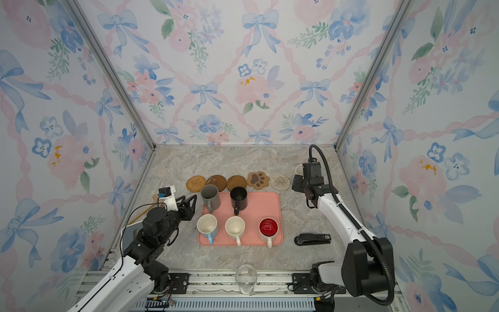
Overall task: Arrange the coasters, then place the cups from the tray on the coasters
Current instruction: 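Open right gripper and raise it while left gripper rises over grey mug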
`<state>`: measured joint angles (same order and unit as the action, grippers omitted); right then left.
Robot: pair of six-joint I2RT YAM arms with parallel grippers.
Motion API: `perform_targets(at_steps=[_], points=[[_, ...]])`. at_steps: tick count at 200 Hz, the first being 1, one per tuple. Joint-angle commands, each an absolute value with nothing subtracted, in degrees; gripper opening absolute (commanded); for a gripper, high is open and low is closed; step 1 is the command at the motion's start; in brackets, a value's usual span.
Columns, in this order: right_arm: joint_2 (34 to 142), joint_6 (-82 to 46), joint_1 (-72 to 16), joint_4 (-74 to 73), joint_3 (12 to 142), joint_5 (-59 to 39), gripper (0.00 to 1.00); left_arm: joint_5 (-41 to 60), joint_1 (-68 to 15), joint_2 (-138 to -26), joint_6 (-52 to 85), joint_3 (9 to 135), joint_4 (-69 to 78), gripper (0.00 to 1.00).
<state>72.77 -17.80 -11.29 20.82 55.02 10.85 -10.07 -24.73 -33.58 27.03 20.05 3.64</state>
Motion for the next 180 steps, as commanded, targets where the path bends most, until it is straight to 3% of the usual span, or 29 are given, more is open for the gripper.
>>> perform_targets(at_steps=[1, 42, 81, 111, 180], points=[[66.03, -21.54, -16.25, 23.04, 53.3, 13.26, 0.71, -9.31, -24.92, -34.22, 25.78, 21.78, 2.09, 0.54], [55.77, -30.33, -30.4, 14.8, 48.84, 22.28, 0.75, -3.72, -24.87, -34.72, 27.2, 24.54, 0.47, 0.53], [58.54, -30.54, -38.31, 13.15, 53.13, 26.46, 0.75, 3.21, -25.11, -36.78, 27.61, 28.15, -6.34, 0.53], [64.07, -34.42, -40.59, 26.84, 62.32, 32.48, 0.76, 4.58, -25.22, -38.57, 28.53, 30.46, -13.7, 0.53], [61.54, -33.16, -43.89, 16.07, 54.74, 31.1, 0.79, 3.97, -27.33, -44.98, 31.37, 36.08, -19.58, 0.51]])
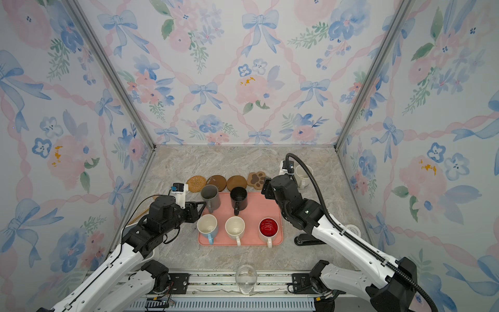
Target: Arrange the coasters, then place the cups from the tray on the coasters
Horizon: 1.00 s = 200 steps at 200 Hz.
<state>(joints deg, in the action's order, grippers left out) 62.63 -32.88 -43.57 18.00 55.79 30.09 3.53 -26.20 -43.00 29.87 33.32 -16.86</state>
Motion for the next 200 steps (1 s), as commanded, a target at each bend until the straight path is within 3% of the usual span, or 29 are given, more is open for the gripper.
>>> perform_targets(at_steps=[1, 120, 200], points=[[61.58, -33.1, -43.87, 16.12, 54.75, 31.15, 0.79, 3.88, -27.38, -45.12, 31.38, 36.19, -19.59, 0.51], [59.06, -32.01, -43.08, 16.92, 52.31, 33.05, 0.84, -8.62, -33.11, -57.15, 34.5, 41.39, -21.71, 0.5], [59.76, -32.06, -41.84, 16.52, 51.79, 32.8, 0.86, -11.62, -33.67, -63.09, 35.07, 44.59, -21.7, 0.5]])
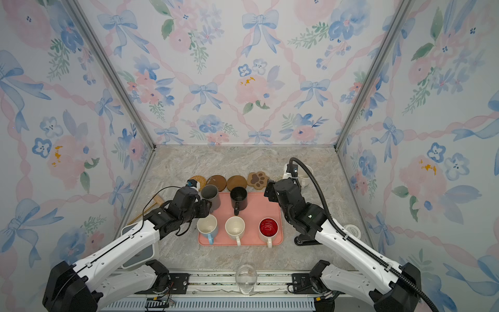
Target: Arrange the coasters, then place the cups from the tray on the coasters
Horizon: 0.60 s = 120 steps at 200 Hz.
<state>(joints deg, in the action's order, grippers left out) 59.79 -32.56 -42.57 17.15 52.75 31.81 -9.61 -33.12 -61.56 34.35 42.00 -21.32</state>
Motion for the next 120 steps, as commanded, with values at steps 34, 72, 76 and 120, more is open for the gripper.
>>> perform_targets(at_steps=[34, 72, 76, 120], points=[[60.5, -31.82, -41.45, 16.27, 51.87, 32.39, 0.86, -11.81, -34.07, -66.87, 35.2, 46.37, -21.61, 0.51], [61.5, -31.82, -41.21, 16.17, 52.18, 31.73, 0.86, -11.68, -34.45, -69.26, 35.32, 47.02, -21.62, 0.49], [61.52, -31.84, -41.19, 16.09, 52.13, 31.65, 0.86, -11.79, -34.55, -69.29, 35.33, 46.91, -21.62, 0.49], [62.58, -31.84, -40.72, 15.56, 52.21, 30.94, 0.86, -12.96, -34.71, -69.51, 35.68, 46.65, -21.62, 0.48]])
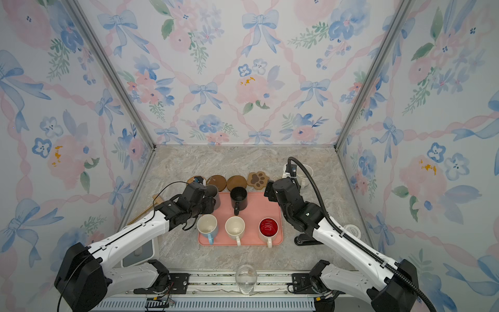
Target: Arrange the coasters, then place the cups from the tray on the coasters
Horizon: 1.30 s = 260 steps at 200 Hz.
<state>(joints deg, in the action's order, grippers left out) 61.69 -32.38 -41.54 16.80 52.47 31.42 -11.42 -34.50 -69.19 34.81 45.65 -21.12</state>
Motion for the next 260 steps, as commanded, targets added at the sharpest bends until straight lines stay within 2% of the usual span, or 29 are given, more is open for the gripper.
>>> perform_targets(at_steps=[1, 87, 260], points=[[62.58, -31.87, -40.71, 15.56, 52.25, 30.9, 0.86, -12.94, -34.71, -69.52, 35.68, 46.66, -21.62, 0.48], [63.52, -31.83, -40.17, 15.65, 52.32, 30.41, 0.87, -13.76, -34.99, -73.67, 36.05, 47.68, -21.58, 0.46], [63.78, -31.97, -39.18, 15.91, 52.05, 29.88, 0.87, -16.79, -35.07, -79.48, 37.13, 49.21, -21.44, 0.37]])
